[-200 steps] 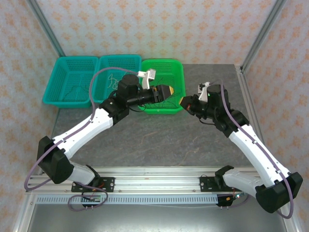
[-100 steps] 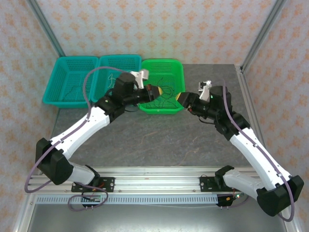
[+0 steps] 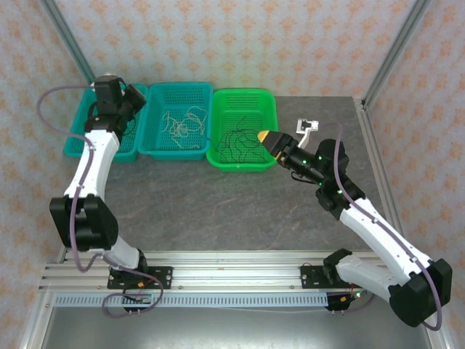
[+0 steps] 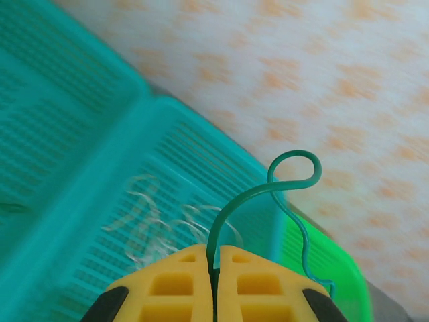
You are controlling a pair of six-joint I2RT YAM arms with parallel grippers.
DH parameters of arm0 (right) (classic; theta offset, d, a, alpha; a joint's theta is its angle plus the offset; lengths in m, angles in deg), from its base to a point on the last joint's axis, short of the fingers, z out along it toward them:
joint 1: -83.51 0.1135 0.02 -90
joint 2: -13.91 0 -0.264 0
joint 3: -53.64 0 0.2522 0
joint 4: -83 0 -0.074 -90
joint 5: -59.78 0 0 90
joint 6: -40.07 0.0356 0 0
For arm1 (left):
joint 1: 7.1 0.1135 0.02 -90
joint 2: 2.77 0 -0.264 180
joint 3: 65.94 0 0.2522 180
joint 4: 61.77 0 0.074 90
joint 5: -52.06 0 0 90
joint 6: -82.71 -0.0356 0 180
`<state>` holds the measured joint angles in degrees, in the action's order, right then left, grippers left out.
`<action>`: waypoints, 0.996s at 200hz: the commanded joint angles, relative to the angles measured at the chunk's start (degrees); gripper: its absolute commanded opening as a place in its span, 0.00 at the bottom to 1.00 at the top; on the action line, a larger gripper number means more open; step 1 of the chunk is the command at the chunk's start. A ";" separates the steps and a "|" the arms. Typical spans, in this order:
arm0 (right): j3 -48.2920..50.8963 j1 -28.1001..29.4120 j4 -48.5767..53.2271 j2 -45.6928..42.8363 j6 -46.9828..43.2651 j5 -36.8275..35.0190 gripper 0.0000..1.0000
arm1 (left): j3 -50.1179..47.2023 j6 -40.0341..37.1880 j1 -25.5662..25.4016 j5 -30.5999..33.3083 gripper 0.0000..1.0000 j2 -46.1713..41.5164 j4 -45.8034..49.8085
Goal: Untangle the cables
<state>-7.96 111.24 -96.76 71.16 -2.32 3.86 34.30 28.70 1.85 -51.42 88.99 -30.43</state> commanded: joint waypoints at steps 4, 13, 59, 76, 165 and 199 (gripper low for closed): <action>-1.63 0.31 -4.28 -0.46 -0.46 0.06 0.74 | 6.06 0.85 5.86 4.20 0.00 6.93 5.57; -1.74 0.31 -3.15 -0.96 -1.21 0.02 0.74 | 9.02 0.60 7.43 5.00 0.00 9.99 7.59; -0.74 0.32 2.85 -5.20 -5.29 -3.51 0.75 | 24.14 -0.46 12.12 1.23 0.24 25.94 16.76; -0.36 0.31 3.22 -6.16 -5.54 -4.16 0.75 | 24.24 -1.47 12.41 2.08 0.44 26.40 15.81; -3.57 0.36 3.47 1.34 -7.26 -2.91 0.76 | -5.59 7.01 5.70 -3.98 0.67 -3.37 -8.13; -3.91 0.32 6.73 4.73 -7.91 -9.63 0.77 | -21.16 4.78 -5.87 1.82 0.71 -17.89 -14.74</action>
<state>-9.70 111.24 -92.34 73.96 -8.26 -0.75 22.89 34.30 5.09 -52.93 80.40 -39.26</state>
